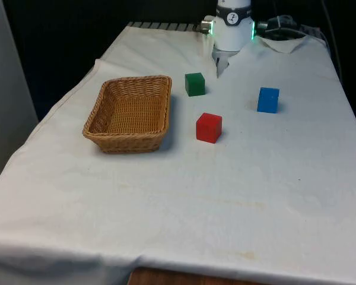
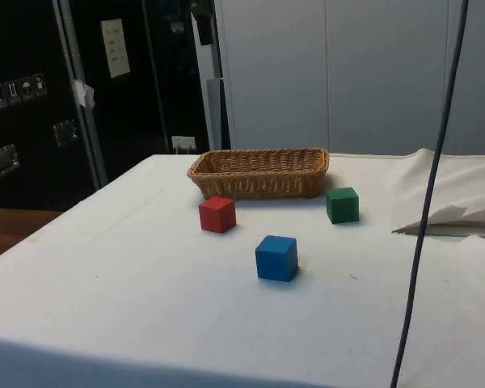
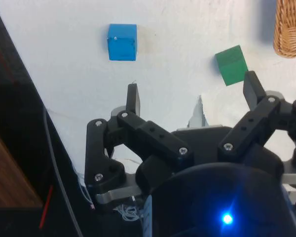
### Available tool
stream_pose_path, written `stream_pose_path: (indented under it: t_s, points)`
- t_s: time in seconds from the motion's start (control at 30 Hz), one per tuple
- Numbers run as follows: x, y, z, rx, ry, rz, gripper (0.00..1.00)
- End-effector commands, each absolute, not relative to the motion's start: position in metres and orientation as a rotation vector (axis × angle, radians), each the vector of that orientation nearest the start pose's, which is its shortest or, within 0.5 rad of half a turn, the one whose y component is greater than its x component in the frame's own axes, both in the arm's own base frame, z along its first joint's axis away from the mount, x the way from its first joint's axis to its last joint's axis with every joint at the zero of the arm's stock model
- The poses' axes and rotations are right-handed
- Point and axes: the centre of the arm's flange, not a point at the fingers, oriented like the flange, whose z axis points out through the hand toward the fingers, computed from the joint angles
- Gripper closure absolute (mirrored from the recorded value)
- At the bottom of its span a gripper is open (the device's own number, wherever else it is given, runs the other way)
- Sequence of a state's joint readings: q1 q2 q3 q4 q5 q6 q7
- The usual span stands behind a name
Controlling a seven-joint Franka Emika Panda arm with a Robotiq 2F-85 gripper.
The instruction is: Pick up exactly two blocks and place them into the basket.
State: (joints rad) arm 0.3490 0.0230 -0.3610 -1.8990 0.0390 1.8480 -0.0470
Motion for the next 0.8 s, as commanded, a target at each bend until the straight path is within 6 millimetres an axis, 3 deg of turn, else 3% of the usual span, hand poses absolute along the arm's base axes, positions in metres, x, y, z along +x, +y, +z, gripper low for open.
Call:
stream_pose_path:
  t_s: [0.0, 0.77]
  points:
    - [0.558, -0.002, 0.480, -3.108, -0.035, 0.111, 0.00]
    - [0.503, -0.037, 0.477, -3.087, -0.100, 0.080, 0.00]
